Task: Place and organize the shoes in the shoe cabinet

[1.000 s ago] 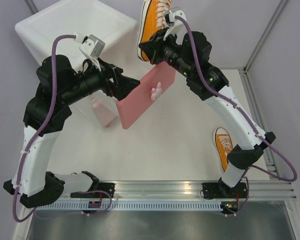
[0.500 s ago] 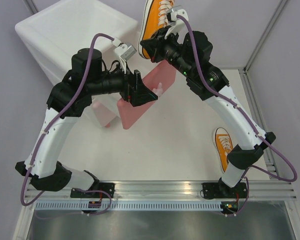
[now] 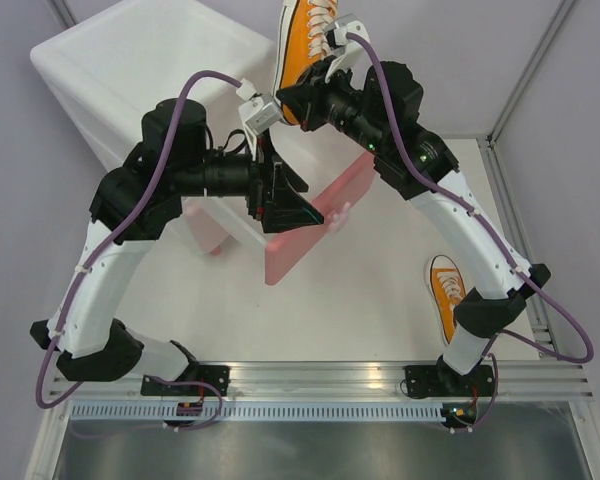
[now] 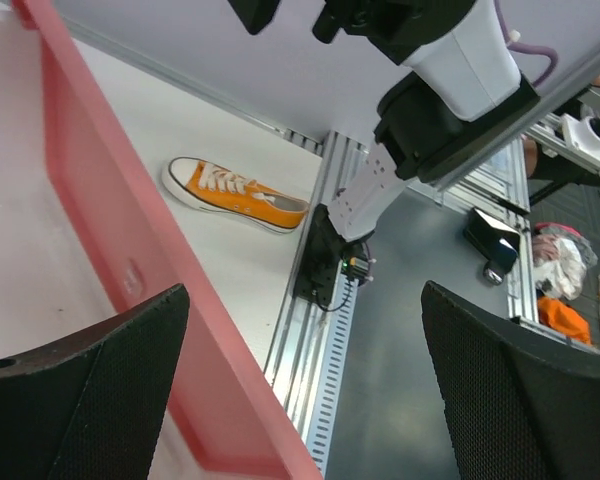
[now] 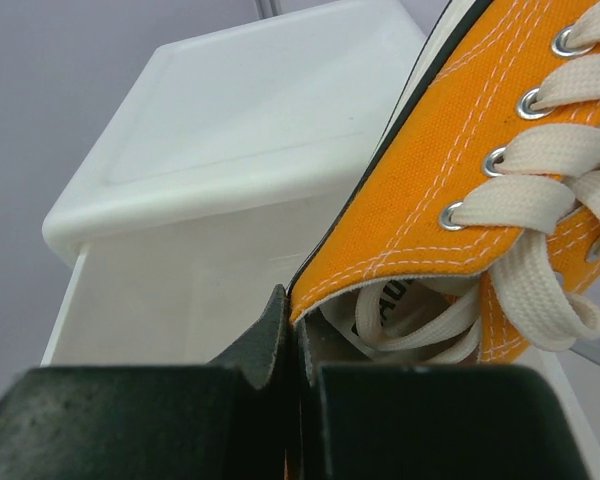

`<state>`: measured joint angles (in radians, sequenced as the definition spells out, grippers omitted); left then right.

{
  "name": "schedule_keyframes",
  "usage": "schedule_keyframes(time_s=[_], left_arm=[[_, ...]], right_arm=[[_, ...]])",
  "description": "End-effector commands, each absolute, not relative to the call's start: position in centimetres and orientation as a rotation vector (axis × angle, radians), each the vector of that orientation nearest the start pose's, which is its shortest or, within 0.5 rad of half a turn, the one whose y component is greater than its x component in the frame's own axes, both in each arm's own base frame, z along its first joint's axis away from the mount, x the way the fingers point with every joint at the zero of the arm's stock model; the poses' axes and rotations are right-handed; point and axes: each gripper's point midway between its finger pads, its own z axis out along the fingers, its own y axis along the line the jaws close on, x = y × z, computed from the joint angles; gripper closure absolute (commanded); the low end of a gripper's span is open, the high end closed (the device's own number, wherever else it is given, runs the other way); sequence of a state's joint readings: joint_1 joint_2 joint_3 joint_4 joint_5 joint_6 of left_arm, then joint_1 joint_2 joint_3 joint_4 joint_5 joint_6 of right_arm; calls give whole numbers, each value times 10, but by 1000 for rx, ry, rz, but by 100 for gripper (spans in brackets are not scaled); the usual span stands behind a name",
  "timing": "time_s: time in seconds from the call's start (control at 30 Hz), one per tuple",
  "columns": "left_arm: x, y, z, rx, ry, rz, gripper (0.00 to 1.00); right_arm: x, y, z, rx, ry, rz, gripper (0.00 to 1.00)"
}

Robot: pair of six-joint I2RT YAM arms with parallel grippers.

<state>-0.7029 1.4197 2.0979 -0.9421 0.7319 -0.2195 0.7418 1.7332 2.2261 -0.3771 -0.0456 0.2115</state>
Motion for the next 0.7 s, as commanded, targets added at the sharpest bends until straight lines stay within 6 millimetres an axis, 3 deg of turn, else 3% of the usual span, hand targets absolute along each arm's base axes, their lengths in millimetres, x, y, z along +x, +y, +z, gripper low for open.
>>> schedule_keyframes(time_s=[0.0,0.03,0.23,0.37,0.5,0.67], left_arm=[[163,-280,516,880,1615,-1193,0],[180,-272,517,776,1643,-1106,0],[227,-216,546,390,1572,-792,0],[248,-182,560,216,1531,-623,0],[267,-150,559,52,1526,-456,0],[278,-130,558,-18,1507,-331,0]], right_arm=[[333,344,588,-487,1258,854,99],[329,347,588,-512,1258,870,99],[310,350,575,-590,1317,927,99],[290,354,552,-698,1406,981,99],[275,359,532,-794,1465,1032,99],[264,373,502,-930,1526,1075,99]])
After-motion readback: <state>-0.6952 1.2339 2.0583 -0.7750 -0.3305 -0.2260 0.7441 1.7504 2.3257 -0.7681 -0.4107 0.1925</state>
